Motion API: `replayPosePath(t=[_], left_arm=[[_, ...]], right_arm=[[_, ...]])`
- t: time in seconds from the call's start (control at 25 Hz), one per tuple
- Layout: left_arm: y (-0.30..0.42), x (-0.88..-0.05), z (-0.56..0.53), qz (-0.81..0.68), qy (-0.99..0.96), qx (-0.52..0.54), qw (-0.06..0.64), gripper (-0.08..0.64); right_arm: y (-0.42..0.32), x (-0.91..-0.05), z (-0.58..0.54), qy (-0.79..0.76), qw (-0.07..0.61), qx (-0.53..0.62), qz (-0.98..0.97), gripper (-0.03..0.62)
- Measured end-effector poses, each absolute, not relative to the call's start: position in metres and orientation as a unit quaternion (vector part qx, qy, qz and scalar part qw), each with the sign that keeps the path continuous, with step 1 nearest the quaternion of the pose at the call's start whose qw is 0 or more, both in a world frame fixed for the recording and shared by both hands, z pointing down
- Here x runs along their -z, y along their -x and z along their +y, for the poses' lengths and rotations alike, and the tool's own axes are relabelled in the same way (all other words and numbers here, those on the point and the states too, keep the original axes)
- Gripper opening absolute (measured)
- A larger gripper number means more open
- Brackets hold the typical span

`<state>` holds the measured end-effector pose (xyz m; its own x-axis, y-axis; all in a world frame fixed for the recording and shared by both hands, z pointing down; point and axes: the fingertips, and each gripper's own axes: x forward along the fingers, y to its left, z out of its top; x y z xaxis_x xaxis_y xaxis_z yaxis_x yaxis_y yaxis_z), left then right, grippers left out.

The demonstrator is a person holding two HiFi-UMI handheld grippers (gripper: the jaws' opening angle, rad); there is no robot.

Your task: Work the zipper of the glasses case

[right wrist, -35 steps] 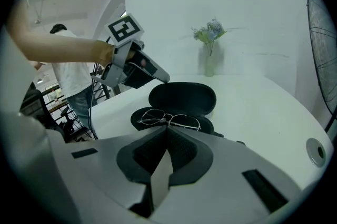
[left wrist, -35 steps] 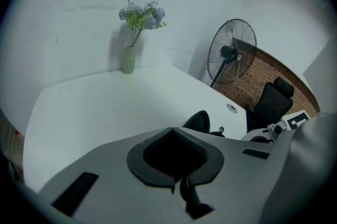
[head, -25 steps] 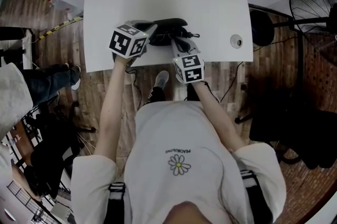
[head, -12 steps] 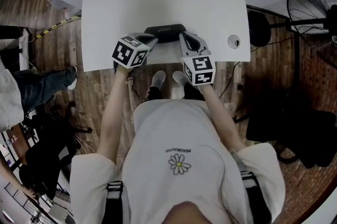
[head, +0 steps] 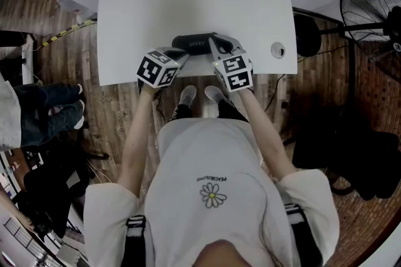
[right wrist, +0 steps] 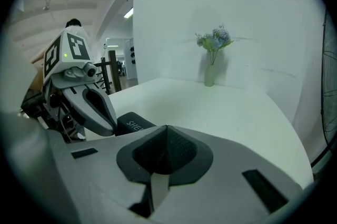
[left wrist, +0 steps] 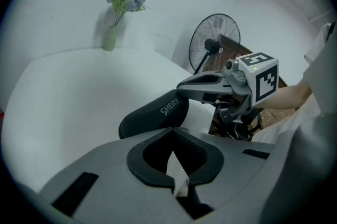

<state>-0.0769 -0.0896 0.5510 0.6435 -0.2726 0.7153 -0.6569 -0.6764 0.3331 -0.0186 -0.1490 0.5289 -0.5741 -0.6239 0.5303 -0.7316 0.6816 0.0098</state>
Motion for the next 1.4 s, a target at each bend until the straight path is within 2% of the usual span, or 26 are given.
replayPosePath(t=[0.16,0.28,0.6,0.84,0.96,1.12,1.2,1.36,1.4], left_arm=[[0.071,-0.533,-0.095,-0.288,-0.865,-0.295,0.285,0.015],[0.058,-0.516,-0.109,-0.317,-0.871,-0.280,0.251,0.015],[0.037,-0.529,-0.129,-0.344,-0.860,-0.333,0.180,0.014],[0.033,-0.539,-0.127,-0.350,-0.849,-0.352,0.180,0.014],[0.036,-0.540,-0.128,-0.353,-0.847,-0.355,0.181,0.015],[0.032,-0.539,-0.130,-0.356,-0.847,-0.343,0.194,0.014],[0.030,-0.538,-0.130,-0.353,-0.846,-0.346,0.201,0.014],[0.032,-0.541,-0.133,-0.353,-0.836,-0.370,0.196,0.014],[0.034,-0.541,-0.134,-0.355,-0.833,-0.377,0.195,0.015]], right_arm=[[0.019,-0.532,-0.145,-0.386,0.255,-0.107,-0.880,0.008],[0.017,-0.530,-0.141,-0.390,0.252,-0.105,-0.880,0.008],[0.019,-0.527,-0.142,-0.388,0.245,-0.106,-0.882,0.008],[0.011,-0.528,-0.139,-0.354,0.251,-0.102,-0.895,0.008],[0.000,-0.527,-0.149,-0.321,0.287,-0.035,-0.902,0.008],[-0.019,-0.542,-0.162,-0.194,0.385,0.076,-0.899,0.015],[-0.025,-0.553,-0.165,-0.120,0.428,0.084,-0.892,0.082],[-0.020,-0.571,-0.153,-0.024,0.468,0.066,-0.881,0.081],[-0.017,-0.572,-0.147,-0.014,0.471,0.072,-0.879,0.045]])
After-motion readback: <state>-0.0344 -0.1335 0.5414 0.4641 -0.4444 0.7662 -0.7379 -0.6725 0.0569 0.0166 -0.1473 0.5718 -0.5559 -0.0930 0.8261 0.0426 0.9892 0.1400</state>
